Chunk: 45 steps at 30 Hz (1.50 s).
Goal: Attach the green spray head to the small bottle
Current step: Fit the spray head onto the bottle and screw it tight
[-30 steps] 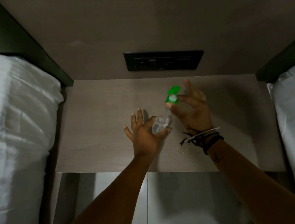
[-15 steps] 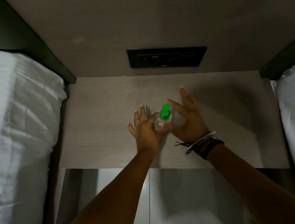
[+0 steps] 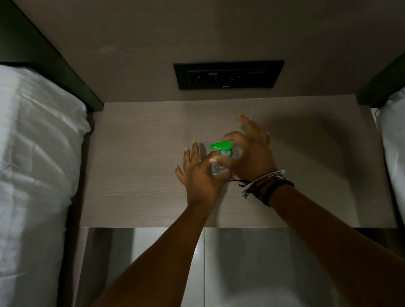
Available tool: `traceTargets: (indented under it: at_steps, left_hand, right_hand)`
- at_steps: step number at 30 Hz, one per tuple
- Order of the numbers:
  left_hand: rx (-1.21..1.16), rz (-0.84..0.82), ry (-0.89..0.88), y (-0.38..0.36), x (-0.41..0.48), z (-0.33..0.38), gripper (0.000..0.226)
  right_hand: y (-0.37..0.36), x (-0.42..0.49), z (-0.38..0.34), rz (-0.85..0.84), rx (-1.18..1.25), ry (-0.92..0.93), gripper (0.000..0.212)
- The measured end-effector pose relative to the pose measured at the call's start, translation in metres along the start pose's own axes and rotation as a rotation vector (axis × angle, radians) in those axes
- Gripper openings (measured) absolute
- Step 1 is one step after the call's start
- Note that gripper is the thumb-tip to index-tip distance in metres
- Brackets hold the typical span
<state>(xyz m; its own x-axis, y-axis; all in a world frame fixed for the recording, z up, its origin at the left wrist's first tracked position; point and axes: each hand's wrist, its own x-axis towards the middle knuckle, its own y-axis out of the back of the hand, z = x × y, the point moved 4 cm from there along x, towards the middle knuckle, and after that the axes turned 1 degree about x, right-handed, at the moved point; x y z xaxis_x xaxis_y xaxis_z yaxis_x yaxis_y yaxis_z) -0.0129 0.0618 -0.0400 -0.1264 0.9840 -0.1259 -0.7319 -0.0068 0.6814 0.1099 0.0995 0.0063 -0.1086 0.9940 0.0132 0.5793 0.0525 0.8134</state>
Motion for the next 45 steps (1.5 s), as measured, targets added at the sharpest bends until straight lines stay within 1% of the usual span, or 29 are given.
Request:
traceTargets:
  at_steps: [2,3,5,7,8,10,11,12,15,16,17,19,21,23,24,25,26,28,30,31,32,34,35,36,38,40,42,44,45]
  left_hand:
    - [0.009,-0.004,0.011,-0.002,-0.002,-0.004,0.039]
    - [0.006,-0.001,0.010,-0.001,-0.003,-0.004,0.039]
    - [-0.010,0.001,-0.004,-0.001,-0.004,-0.003,0.039]
    - [-0.020,-0.005,-0.020,-0.001,-0.001,-0.001,0.037]
    - [-0.014,-0.004,-0.022,-0.001,-0.001,0.001,0.038]
    - [-0.049,0.001,-0.002,0.000,-0.002,0.001,0.051]
    - [-0.097,0.008,0.022,0.001,-0.003,0.001,0.059]
    - [-0.126,0.013,0.033,0.002,-0.003,0.000,0.062]
    - [-0.061,-0.005,-0.016,0.003,0.002,-0.002,0.050]
    - [-0.032,-0.025,-0.021,0.001,0.003,-0.004,0.050]
    - [-0.016,-0.040,-0.022,-0.001,0.003,-0.005,0.052]
    - [-0.018,-0.033,-0.021,-0.004,0.002,-0.006,0.053]
    - [-0.021,-0.009,-0.013,-0.006,0.001,-0.008,0.052]
    - [-0.002,-0.012,-0.007,-0.008,0.001,-0.011,0.051]
    - [-0.011,-0.018,-0.006,-0.009,0.002,-0.011,0.052]
    - [-0.026,-0.021,-0.004,-0.009,0.002,-0.011,0.055]
    - [-0.032,-0.021,-0.003,-0.009,0.003,-0.011,0.056]
    - [-0.020,-0.018,-0.007,-0.008,0.003,-0.011,0.056]
    - [-0.029,-0.019,-0.005,-0.009,0.002,-0.012,0.053]
    - [-0.042,-0.019,-0.004,-0.009,0.002,-0.012,0.053]
    - [-0.047,-0.020,-0.002,-0.009,0.003,-0.012,0.053]
    - [-0.041,-0.032,0.002,-0.007,0.005,-0.014,0.055]
    - [-0.042,-0.041,0.003,-0.006,0.006,-0.014,0.055]
    - [-0.044,-0.051,0.000,-0.006,0.007,-0.014,0.055]
    - [-0.033,-0.069,-0.017,-0.005,0.009,-0.015,0.054]
    - [-0.013,-0.074,-0.036,-0.005,0.011,-0.017,0.051]
    - [0.035,-0.081,-0.048,-0.006,0.013,-0.018,0.050]
    - [0.094,-0.083,-0.066,-0.004,0.014,-0.017,0.051]
    - [0.105,-0.085,-0.079,-0.003,0.015,-0.017,0.053]
  right_hand:
    - [-0.010,-0.002,0.005,-0.072,0.003,-0.007,0.065]
    - [-0.013,-0.003,0.007,-0.106,0.030,-0.005,0.069]
    - [-0.012,-0.005,0.008,-0.119,0.105,-0.010,0.060]
    - [-0.009,-0.004,0.009,-0.040,0.107,-0.029,0.045]
    - [-0.009,-0.002,0.010,0.012,0.074,-0.058,0.044]
    - [-0.007,-0.002,0.005,0.086,0.004,-0.111,0.055]
    - [-0.007,-0.003,0.002,0.092,0.001,-0.116,0.059]
    - [-0.009,-0.004,0.003,0.074,0.049,-0.120,0.061]
    - [-0.020,-0.009,0.014,-0.041,0.188,-0.037,0.065]
    - [-0.023,-0.012,0.017,-0.074,0.214,-0.005,0.061]
    - [-0.023,-0.013,0.019,-0.075,0.244,0.013,0.055]
    - [-0.017,-0.012,0.019,0.022,0.299,-0.010,0.052]
    - [-0.013,-0.011,0.017,0.095,0.380,-0.079,0.063]
    - [-0.015,-0.012,0.014,0.021,0.400,-0.080,0.077]
    - [-0.018,-0.013,0.014,-0.036,0.390,-0.039,0.079]
    - [-0.020,-0.012,0.015,-0.083,0.364,0.018,0.074]
    - [-0.021,-0.011,0.016,-0.101,0.341,0.051,0.063]
    - [-0.016,-0.007,0.019,-0.043,0.332,0.043,0.046]
    - [-0.011,-0.003,0.020,0.040,0.280,0.033,0.040]
    - [-0.010,-0.002,0.019,0.051,0.232,0.023,0.045]
    - [-0.010,-0.001,0.018,0.038,0.197,0.013,0.056]
    - [-0.012,0.001,0.018,-0.043,0.199,0.024,0.078]
    - [-0.012,0.001,0.017,-0.082,0.216,0.067,0.079]
    - [-0.012,0.001,0.016,-0.094,0.218,0.117,0.071]
    - [-0.007,0.001,0.012,-0.040,0.152,0.160,0.055]
    - [-0.002,0.001,0.009,0.049,0.045,0.126,0.051]
    - [-0.003,0.001,0.006,0.061,-0.027,0.077,0.057]
    - [-0.010,-0.001,0.008,-0.031,-0.012,0.075,0.069]
    - [-0.014,-0.003,0.009,-0.070,-0.005,0.095,0.069]
